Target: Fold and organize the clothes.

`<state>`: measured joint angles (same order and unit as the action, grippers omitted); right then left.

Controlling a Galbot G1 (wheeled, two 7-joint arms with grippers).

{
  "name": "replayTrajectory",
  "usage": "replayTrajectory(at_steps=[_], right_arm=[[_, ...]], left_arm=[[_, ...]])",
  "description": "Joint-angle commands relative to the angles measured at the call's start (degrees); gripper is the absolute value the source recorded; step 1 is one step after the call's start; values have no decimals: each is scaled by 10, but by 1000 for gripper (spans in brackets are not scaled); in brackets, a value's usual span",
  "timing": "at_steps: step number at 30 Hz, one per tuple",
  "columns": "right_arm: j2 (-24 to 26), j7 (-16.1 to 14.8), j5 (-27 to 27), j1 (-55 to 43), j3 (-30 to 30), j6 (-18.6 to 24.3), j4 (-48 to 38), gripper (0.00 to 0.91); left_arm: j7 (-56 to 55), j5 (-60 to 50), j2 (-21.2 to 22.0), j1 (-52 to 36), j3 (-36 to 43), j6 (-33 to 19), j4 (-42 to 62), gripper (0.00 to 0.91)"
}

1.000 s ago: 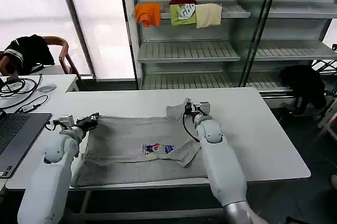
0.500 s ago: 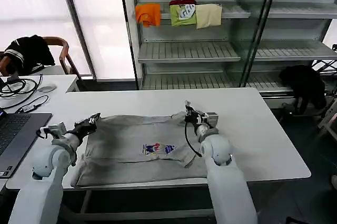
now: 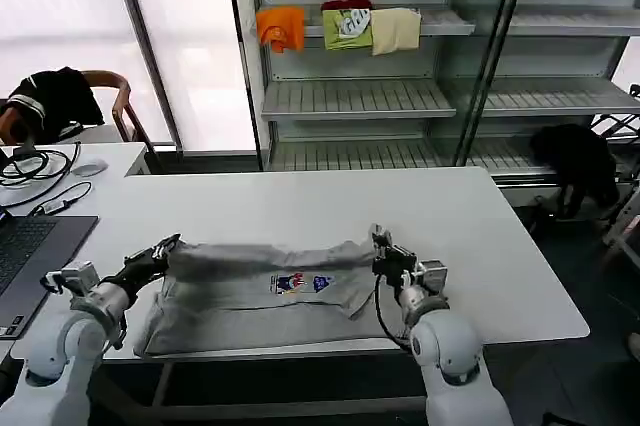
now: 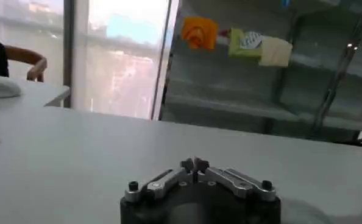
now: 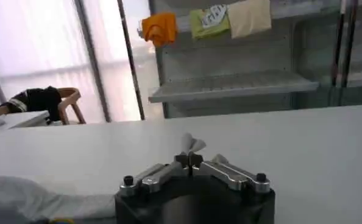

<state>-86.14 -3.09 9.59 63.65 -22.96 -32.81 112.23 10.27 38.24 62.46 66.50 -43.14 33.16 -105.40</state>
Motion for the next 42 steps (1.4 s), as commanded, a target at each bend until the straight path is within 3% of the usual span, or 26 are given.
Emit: replayTrajectory(at_steps=[1,24,26,28,32,36,38,39,42], right_arm=[[11,-1,-3,50,-2,-4,44,0],[11,-7,-62,99,-8,-4,49,10],[11,-7,-101,99,-7,-3,41,907],[12,-11,-134,102,-5,-2,36,907],[8,-4,-189,107,-1,17,27,907],[4,19,-180,113,-4,34,39,907],[4,35,-141,113,-9,55,54,907],[4,42,-86,110,-16,73,65,907],[2,51,-9,93,-28,123,87,907]], left_arm=[[17,11,-5,63,-33,-1,-29,0],[25,-55,3,92,-38,0,-15,10],[26,-60,3,95,-37,0,-14,20],[28,-74,5,100,-36,0,-16,887],[29,-103,14,109,-34,-1,-23,907],[11,-106,27,114,-40,-2,-38,907],[-15,-119,38,120,-43,-7,-54,907],[-33,-131,47,125,-43,-18,-62,907],[-58,-141,58,141,-38,-29,-73,907]])
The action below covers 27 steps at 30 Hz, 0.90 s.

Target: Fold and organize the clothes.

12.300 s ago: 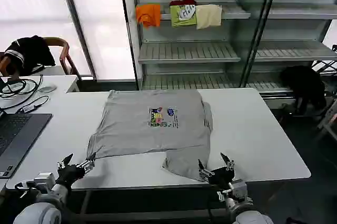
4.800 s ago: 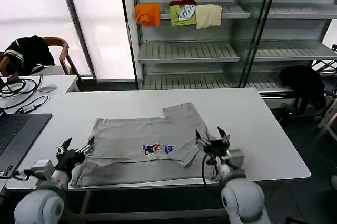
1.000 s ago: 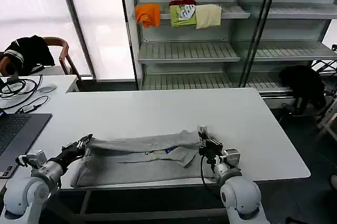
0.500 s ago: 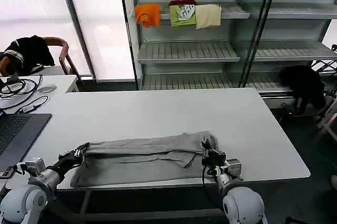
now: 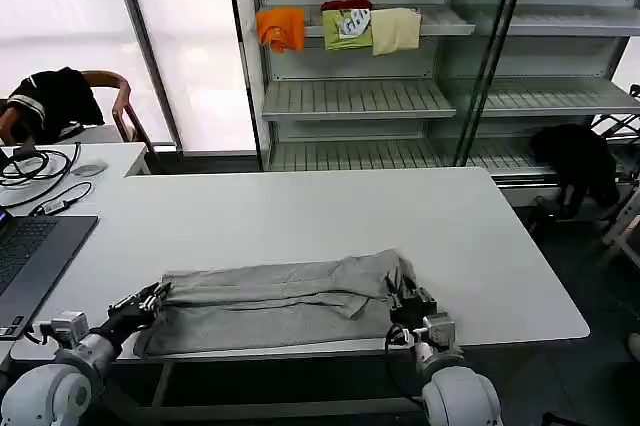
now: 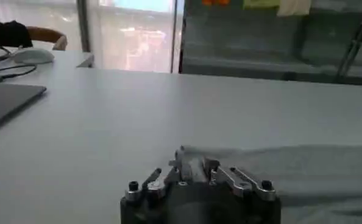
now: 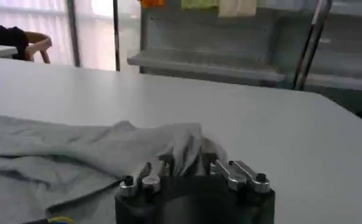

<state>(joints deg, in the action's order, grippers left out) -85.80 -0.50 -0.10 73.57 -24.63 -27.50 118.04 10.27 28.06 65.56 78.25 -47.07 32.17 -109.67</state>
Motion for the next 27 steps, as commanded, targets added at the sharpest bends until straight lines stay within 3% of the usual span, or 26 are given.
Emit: replayTrajectory(at_steps=[1,6,8,9,10,11,27], right_arm=[[-1,28,100,-13,-13,71,34,907],[2,39,124,-53,-13,41,57,907],[2,44,124,-67,-9,29,59,907],[1,47,124,-75,-5,23,58,907],[1,48,124,-79,-3,21,57,907],[1,49,124,-81,-3,19,56,907],[1,50,121,-88,-2,10,34,907]], left_arm=[[-59,-40,30,27,3,-19,-32,907],[-68,-38,49,42,11,-28,-33,907],[-70,-38,53,43,14,-28,-33,655],[-69,-38,56,43,15,-28,-33,292],[-71,-39,58,44,17,-28,-33,121],[-72,-38,59,43,18,-28,-33,20],[-73,-29,74,38,37,-46,-22,0]])
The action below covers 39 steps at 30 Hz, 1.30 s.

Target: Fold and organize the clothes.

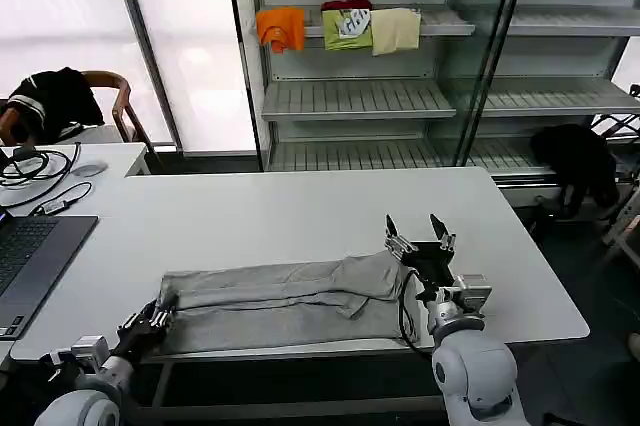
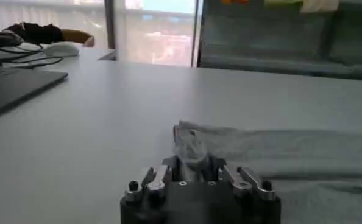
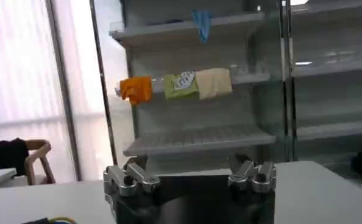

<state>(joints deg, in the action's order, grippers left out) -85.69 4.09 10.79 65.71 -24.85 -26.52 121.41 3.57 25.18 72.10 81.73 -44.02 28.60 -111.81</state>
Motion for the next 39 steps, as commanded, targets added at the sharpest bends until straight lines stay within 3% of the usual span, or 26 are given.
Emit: replayTrajectory(at_steps=[1,11,15,19,24,29,35,39], right_arm=[[0,4,12,-10,0,-1,-1,907],[3,10,10,-15,-4,-11,-19,907],[8,9,4,-22,-1,-11,-38,907],[6,9,-1,-30,3,-10,-56,907],[0,9,-11,-39,8,-8,-78,907],[-3,9,-20,-45,8,-7,-98,907],[1,2,-40,-38,4,-4,-104,907],[4,1,-49,-34,1,-4,-104,907]], left_arm=[[-6,-1,8,4,11,-14,0,0],[25,-27,-6,-19,-23,-42,12,0],[102,-101,-66,-62,-116,-45,50,0],[155,-156,-179,-92,-183,-66,121,0],[179,-161,-243,-121,-235,-63,146,0],[165,-85,-211,-103,-228,-21,42,0],[107,-107,-63,-72,-97,8,-115,0],[68,-125,-11,-71,6,34,-153,10]])
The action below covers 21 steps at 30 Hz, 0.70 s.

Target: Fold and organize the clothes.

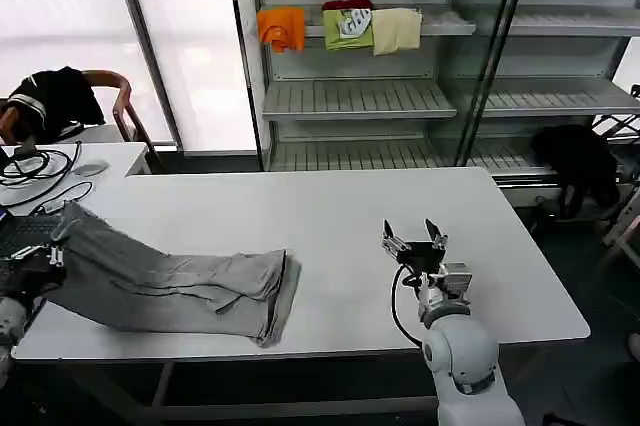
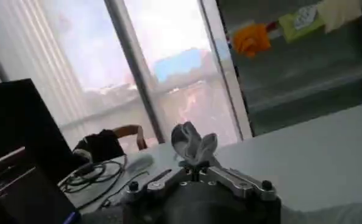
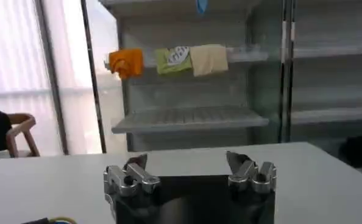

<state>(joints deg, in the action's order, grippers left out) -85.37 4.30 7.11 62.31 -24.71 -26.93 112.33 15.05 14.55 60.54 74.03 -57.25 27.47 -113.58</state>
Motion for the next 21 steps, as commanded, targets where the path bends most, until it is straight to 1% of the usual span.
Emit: replayTrajectory(at_steps=[1,4,8,11,13,21], right_arm=[[1,-1,-14,2,-1,0,-13,907],[1,-2,-24,5,-1,3,-13,907],[2,-7,-36,12,0,8,-7,907],[3,-8,-38,13,1,8,-4,907],[3,-8,-38,13,1,7,-4,907],[2,-7,-41,12,5,7,-5,907]], left_arm=[[-49,-30,111,5,166,46,-141,10],[-74,-33,116,-3,223,56,-144,0],[-103,-42,130,-9,270,57,-130,10],[-107,-59,140,-11,293,57,-112,0],[-113,-60,144,-11,307,57,-103,10],[-117,-84,159,-10,343,57,-76,10]])
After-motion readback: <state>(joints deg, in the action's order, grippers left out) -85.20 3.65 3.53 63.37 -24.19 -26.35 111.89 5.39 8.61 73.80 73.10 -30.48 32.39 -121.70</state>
